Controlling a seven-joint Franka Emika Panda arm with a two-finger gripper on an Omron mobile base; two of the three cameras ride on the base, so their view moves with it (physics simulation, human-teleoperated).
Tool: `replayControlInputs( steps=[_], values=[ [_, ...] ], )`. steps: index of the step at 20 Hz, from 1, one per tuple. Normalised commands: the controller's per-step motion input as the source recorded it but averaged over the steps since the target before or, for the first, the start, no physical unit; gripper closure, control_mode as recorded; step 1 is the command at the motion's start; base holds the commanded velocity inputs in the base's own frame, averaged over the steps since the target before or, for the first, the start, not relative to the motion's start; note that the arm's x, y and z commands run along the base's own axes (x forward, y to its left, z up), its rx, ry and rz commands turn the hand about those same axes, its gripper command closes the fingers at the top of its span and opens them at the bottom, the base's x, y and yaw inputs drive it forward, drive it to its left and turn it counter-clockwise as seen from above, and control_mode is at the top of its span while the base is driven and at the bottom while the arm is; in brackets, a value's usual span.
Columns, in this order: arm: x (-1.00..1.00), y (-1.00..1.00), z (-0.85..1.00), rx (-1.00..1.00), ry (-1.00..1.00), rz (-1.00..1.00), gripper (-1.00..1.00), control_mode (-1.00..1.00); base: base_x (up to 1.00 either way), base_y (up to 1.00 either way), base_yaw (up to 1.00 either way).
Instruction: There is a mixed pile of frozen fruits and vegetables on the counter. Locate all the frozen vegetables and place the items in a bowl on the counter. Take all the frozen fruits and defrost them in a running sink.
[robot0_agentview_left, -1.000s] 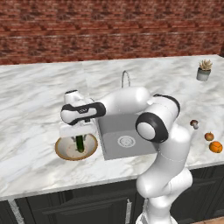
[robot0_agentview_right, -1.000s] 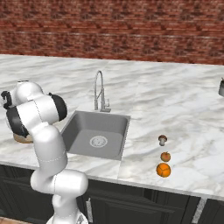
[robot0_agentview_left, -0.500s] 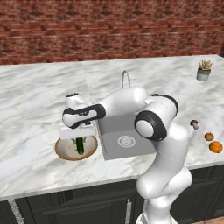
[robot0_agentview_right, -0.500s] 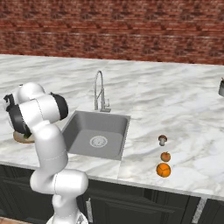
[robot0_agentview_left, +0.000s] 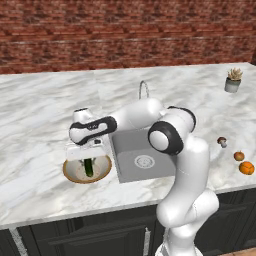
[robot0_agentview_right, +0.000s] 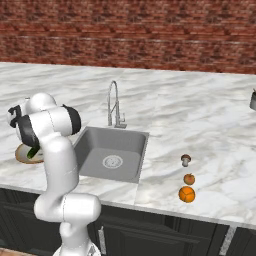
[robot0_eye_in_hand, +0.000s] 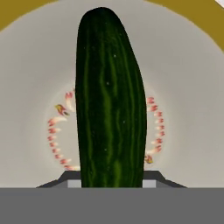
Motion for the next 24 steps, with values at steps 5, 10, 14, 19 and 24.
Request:
replayControlInputs(
  steps=[5, 10, 14, 19, 24],
  values=[
    [0.0, 0.12, -0.05, 0.0, 0.05, 0.04, -1.0, -1.0, 0.0, 0.0, 0.0],
    [0.0, 0.01, -0.09, 0.0, 0.02, 0.01, -1.0, -1.0, 0.0, 0.0, 0.0],
    [-0.05, -0.02, -0.03, 0.05, -0.07, 0.0, -1.0, -1.0, 0.0, 0.0, 0.0],
    [-0.03, -0.19, 0.24, 0.05, -0.03, 0.0, -1.0, -1.0, 0.0, 0.0, 0.0],
    [-0.36, -0.53, 0.29, 0.06, -0.07, 0.01, -1.0, -1.0, 0.0, 0.0, 0.0]
  ],
)
